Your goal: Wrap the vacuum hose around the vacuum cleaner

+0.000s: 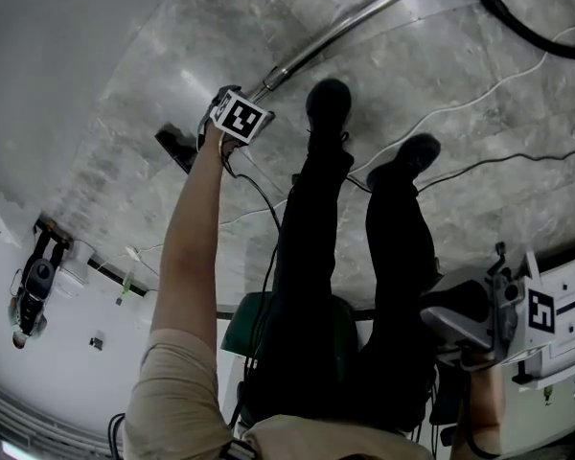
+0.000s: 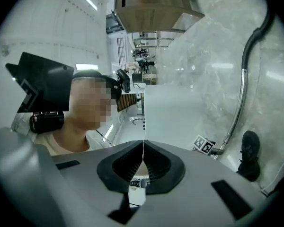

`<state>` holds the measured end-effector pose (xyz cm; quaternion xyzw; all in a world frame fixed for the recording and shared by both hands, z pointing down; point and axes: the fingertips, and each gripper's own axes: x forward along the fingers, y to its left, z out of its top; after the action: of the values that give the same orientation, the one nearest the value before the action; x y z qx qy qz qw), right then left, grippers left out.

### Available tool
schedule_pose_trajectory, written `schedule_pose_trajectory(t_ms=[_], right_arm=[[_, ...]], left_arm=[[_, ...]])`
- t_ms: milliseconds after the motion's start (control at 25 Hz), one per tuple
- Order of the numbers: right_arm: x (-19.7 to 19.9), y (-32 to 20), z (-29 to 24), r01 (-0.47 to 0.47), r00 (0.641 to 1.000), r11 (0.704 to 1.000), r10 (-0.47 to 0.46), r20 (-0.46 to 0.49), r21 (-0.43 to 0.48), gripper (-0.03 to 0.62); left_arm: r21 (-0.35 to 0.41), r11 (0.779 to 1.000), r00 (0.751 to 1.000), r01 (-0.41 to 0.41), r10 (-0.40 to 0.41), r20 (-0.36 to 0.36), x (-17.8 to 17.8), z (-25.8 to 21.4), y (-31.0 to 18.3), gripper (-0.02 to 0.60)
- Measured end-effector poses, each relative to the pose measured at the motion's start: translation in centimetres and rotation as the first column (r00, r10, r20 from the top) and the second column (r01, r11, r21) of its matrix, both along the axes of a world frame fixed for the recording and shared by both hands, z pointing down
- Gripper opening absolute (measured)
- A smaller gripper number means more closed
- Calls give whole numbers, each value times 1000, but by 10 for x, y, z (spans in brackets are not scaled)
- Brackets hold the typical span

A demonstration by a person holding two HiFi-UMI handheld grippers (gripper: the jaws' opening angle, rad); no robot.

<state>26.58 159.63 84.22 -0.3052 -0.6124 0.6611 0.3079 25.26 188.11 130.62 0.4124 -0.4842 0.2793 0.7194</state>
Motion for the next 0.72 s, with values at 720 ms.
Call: schedule_pose_trajectory(t_ms=[720], right_arm=[[16, 7, 47, 83, 996, 991, -79, -36, 107, 5]], left_arm=[[-72, 996, 995, -46, 52, 82, 14, 93, -13, 349]])
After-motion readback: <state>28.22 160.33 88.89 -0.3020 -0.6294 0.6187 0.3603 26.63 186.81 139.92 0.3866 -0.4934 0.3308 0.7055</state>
